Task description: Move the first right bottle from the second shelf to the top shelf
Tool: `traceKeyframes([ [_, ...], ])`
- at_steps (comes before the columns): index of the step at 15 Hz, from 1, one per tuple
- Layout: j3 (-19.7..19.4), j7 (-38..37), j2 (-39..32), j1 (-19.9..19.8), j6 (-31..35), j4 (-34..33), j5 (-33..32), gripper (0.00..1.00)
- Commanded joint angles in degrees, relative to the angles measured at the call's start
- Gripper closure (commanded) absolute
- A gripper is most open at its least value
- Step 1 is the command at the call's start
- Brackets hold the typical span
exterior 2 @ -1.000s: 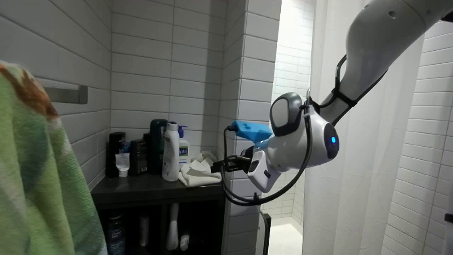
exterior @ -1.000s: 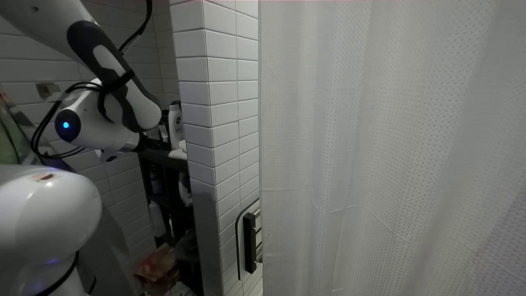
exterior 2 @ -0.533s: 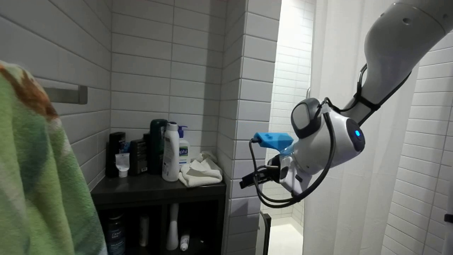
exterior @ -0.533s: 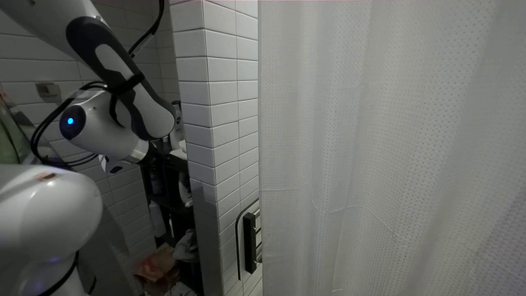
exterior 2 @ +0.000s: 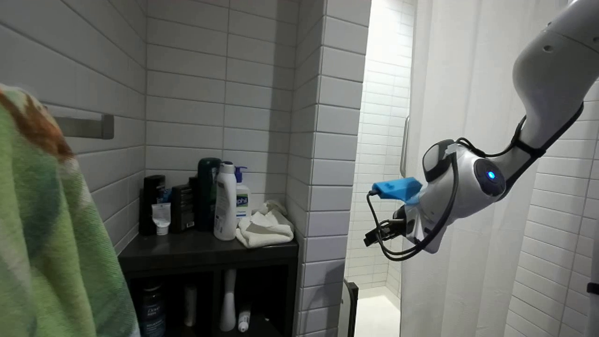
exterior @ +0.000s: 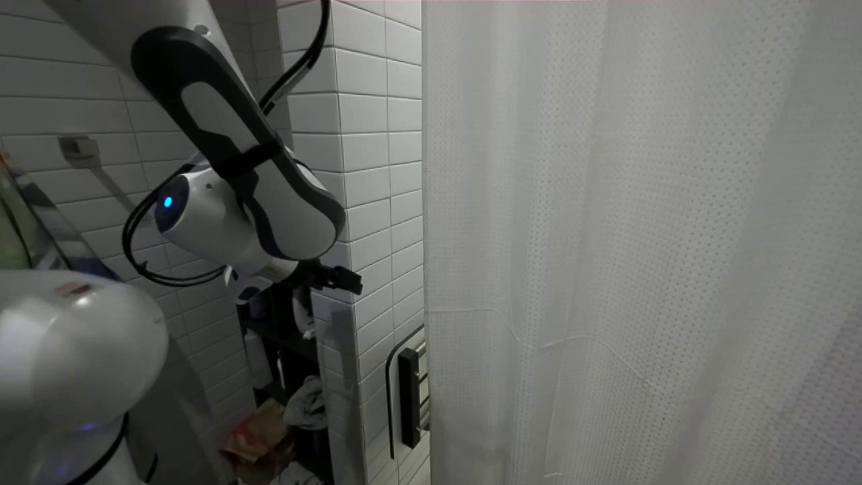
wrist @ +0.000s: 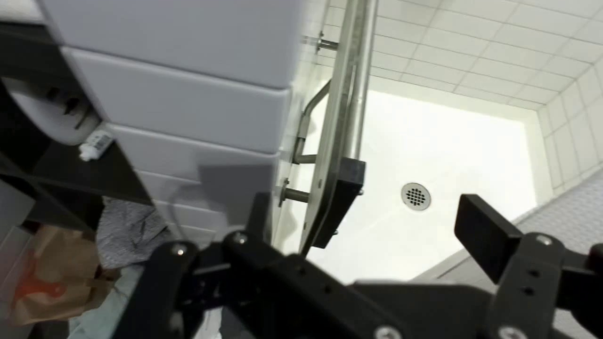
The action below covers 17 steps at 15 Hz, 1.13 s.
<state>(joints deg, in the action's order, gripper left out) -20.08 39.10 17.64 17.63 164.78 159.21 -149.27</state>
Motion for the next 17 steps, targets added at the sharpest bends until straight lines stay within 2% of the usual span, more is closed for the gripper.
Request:
traceKeyframes([
  [1,-8.18,2.5,-0.23,1.8,-2.07,-0.56,0.0,0.0],
  [5,-13.41,-0.8,-3.18,3.35,-4.63,-1.47,0.01,0.0],
  [8,-15.35,-4.45,-5.61,4.43,-7.79,-2.11,0.03,0.0],
  [10,-15.76,-8.44,-7.56,5.44,-9.34,-3.0,0.04,0.0],
  [11,-15.0,-4.45,-4.35,3.6,-8.42,-0.92,0.04,0.0],
  [17,-15.17,-7.5,-6.87,4.74,-9.22,-2.21,0.04,0.0],
])
